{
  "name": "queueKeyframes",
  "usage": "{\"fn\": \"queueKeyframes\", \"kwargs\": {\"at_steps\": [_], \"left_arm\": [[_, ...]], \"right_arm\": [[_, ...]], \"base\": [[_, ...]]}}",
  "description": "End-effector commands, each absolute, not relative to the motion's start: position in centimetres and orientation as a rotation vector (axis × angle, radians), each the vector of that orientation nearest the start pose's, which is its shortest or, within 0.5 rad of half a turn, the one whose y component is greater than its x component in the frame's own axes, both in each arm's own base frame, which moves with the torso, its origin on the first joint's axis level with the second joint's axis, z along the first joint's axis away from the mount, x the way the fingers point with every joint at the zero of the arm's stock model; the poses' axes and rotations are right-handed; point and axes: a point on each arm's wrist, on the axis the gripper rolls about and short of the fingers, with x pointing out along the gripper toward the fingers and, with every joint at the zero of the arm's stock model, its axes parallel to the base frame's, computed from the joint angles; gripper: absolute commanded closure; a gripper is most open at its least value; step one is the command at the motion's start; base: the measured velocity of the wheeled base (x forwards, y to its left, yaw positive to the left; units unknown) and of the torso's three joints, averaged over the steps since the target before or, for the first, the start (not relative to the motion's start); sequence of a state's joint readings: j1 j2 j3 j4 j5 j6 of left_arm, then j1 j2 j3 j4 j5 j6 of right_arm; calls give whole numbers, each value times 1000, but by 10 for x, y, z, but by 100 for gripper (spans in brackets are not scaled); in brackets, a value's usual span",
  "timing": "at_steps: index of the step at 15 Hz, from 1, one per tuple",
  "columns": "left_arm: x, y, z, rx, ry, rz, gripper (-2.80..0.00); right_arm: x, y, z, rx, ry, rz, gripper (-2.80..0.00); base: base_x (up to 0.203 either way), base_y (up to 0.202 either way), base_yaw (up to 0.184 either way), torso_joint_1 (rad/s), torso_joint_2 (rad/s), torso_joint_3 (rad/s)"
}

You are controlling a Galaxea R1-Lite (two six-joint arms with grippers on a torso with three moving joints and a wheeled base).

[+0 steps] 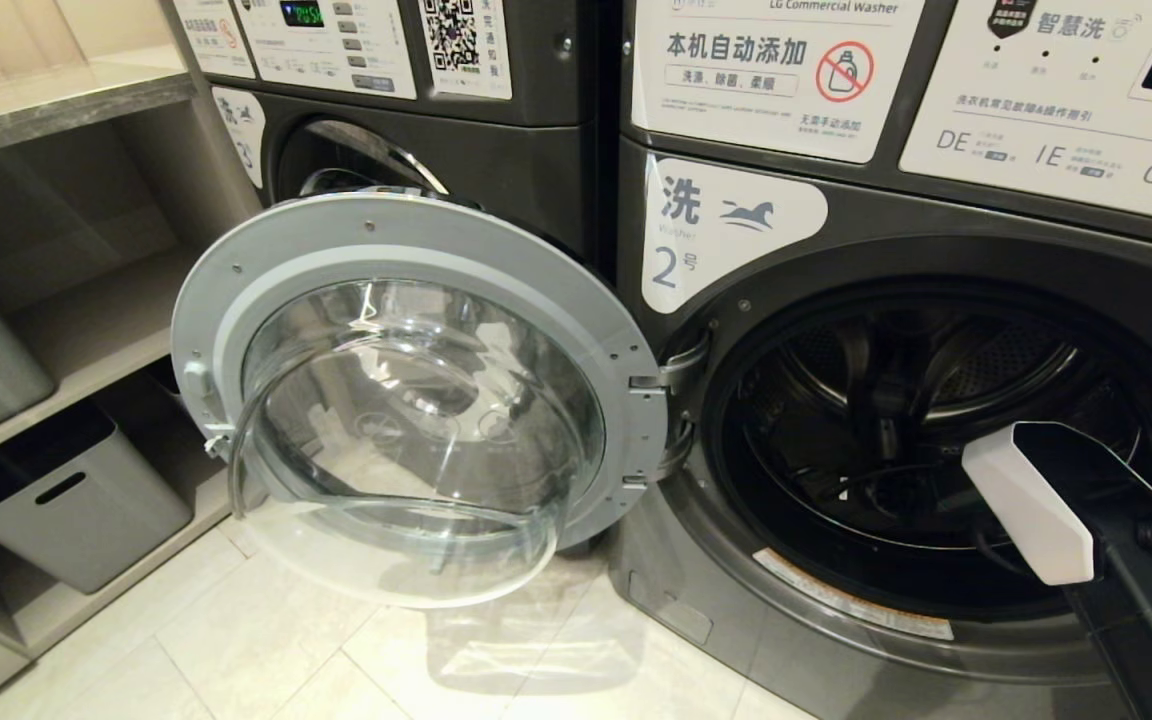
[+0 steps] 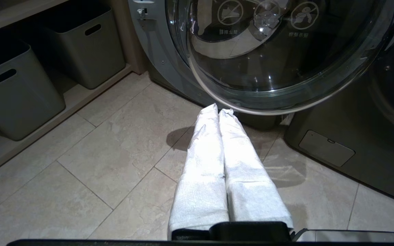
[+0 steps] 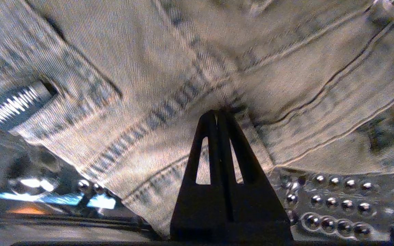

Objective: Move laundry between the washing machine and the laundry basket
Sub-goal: Pick a cloth and place it into the basket

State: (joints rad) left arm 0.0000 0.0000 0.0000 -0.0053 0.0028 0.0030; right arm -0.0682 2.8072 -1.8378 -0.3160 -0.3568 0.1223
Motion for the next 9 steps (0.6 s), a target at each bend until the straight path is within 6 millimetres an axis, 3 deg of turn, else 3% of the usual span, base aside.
{"fn": "queueKeyframes", "kwargs": {"at_steps": [1,6,9], "left_arm": [[-23,0,76,3,-5,3,0],[-23,0,76,3,-6,3,0],[-23,0,76,3,-6,3,0]], "right_arm": [[525,-43,-50,26,596,-448,0],[526,-43,-27,10,558,-451,0],[526,-41,-27,-4,563,-447,0]], "base": [[0,0,0,0,0,0],[0,0,0,0,0,0],[0,0,0,0,0,0]]}}
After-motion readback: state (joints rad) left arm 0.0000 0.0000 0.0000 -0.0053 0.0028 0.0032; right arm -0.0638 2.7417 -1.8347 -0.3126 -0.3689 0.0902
